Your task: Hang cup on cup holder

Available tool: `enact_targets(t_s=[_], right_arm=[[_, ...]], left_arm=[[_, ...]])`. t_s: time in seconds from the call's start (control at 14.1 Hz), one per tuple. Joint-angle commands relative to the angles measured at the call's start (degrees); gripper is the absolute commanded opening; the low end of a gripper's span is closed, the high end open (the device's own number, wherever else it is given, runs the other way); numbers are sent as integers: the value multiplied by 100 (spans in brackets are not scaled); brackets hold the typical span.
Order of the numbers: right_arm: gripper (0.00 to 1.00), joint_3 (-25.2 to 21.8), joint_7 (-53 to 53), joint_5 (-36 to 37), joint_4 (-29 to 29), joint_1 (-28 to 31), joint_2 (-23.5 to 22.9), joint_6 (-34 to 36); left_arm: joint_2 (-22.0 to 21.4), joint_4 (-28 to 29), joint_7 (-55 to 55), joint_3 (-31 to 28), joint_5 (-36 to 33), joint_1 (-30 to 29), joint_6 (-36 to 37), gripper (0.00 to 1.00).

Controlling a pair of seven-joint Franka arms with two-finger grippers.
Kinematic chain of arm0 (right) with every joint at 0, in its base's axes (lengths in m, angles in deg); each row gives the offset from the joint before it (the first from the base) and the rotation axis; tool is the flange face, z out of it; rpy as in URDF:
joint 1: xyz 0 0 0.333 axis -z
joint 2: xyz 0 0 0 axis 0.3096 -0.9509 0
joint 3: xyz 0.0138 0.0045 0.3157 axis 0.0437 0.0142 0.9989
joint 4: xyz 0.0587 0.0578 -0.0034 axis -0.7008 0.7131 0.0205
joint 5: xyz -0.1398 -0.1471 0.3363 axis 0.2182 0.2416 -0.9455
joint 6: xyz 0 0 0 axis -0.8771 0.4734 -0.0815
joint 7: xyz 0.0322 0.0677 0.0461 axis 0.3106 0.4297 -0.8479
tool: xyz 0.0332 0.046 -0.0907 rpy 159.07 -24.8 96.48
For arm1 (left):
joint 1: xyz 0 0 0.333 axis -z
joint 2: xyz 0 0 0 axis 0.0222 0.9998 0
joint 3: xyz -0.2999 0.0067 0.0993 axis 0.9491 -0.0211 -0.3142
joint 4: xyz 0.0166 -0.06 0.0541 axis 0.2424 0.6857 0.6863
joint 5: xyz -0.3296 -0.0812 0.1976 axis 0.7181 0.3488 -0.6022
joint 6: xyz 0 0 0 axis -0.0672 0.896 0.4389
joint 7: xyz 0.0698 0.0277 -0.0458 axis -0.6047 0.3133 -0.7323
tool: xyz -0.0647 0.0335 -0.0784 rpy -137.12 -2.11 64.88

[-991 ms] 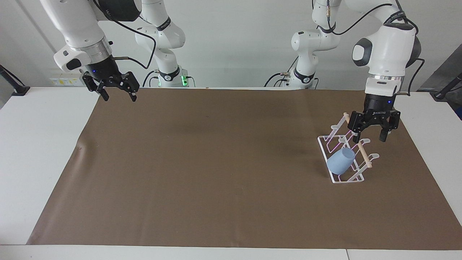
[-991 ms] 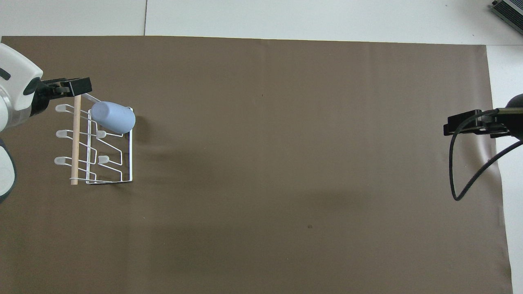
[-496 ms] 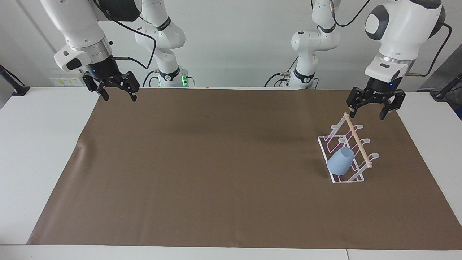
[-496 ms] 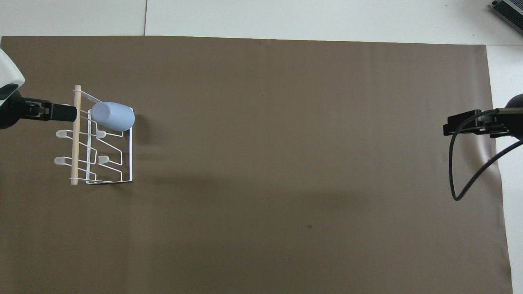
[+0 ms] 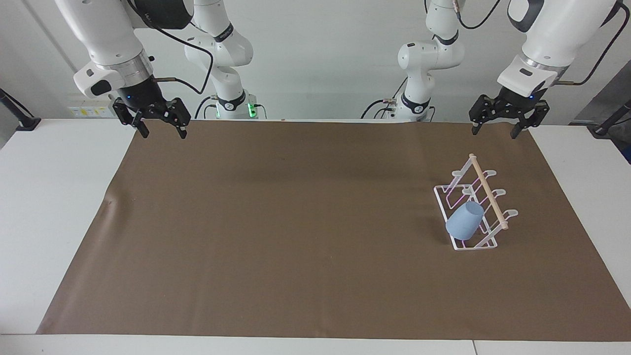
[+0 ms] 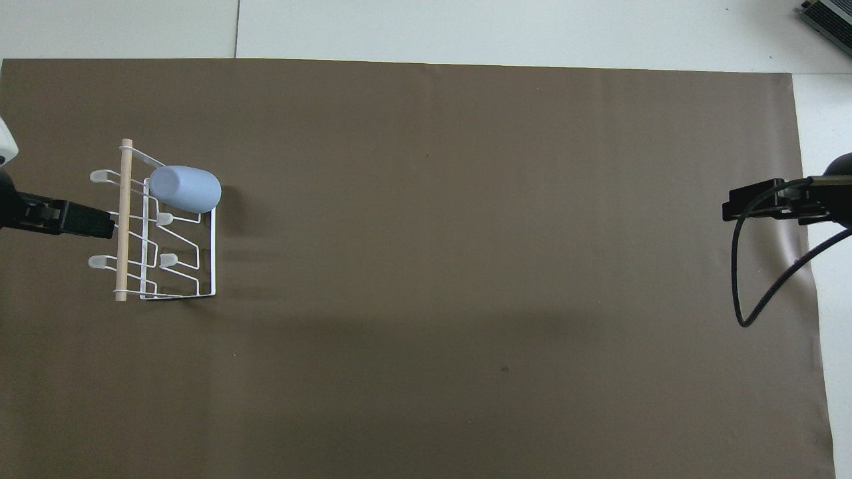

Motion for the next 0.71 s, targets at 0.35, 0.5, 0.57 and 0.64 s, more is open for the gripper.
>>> enact_targets(t_s=[0.35,0.5,0.57,0.64], right_arm=[[100,47,-104,-98,50,2,85,61],[100,65,-95,-115,50,2,85,52],[100,65,-69,-107,41,-25,102,43],[100,73,-69,-107,33,-34,128,-18]], left_arm=[[-41,-348,41,-102,57,-79,629,100],[-102,-348,49,-119,41,-96,638,100],[-233,-322,67,-76,49,-122,612,100],[-287,-269,58,-75,40,-114,551,100]])
